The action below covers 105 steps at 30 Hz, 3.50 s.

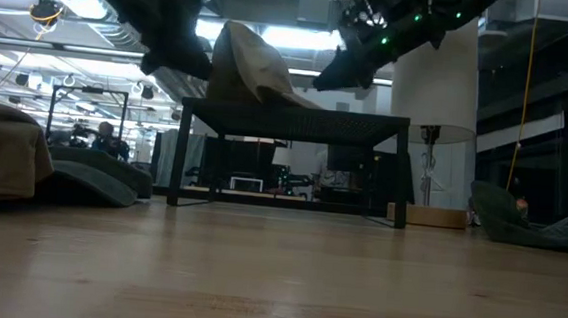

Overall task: Pick & Place hat
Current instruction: Put the right brown cap on the shelf

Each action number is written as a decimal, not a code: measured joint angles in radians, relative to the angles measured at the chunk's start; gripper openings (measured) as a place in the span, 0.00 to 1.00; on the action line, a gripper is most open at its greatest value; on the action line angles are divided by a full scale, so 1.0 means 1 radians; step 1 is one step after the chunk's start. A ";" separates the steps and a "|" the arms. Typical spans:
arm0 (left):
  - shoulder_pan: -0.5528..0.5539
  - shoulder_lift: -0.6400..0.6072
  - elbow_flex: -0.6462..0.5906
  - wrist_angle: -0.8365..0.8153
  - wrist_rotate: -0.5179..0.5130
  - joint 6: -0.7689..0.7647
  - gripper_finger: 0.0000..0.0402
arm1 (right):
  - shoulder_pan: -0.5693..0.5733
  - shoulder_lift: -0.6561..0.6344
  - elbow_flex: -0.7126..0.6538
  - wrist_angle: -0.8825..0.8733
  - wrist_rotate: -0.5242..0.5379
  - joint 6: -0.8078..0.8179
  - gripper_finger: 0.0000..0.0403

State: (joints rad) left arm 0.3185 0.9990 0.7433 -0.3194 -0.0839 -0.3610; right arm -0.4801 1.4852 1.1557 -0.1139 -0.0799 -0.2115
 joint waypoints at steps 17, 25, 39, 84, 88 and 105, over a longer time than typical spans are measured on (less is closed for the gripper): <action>0.003 0.159 0.000 0.117 -0.265 0.158 0.00 | -0.102 0.151 0.000 0.137 -0.081 -0.016 0.04; 0.085 0.165 0.000 0.247 -0.263 0.248 0.00 | -0.084 0.123 0.000 0.020 -0.080 0.021 0.07; 0.223 0.230 0.002 0.345 -0.079 0.295 0.00 | 0.006 0.104 0.000 -0.055 -0.079 0.069 0.01; 0.088 0.058 0.000 0.264 0.101 0.218 0.01 | 0.040 0.083 0.000 0.112 -0.185 0.149 0.03; 0.088 0.087 -0.001 0.292 0.123 0.226 0.00 | 0.039 0.099 0.000 0.119 -0.185 0.151 0.05; 0.115 -0.081 -0.001 0.149 0.101 0.236 0.00 | 0.037 -0.035 0.000 -0.004 -0.189 0.182 0.05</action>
State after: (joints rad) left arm 0.4339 0.9180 0.7425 -0.1700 0.0172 -0.1254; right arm -0.4431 1.4499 1.1557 -0.1181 -0.2684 -0.0295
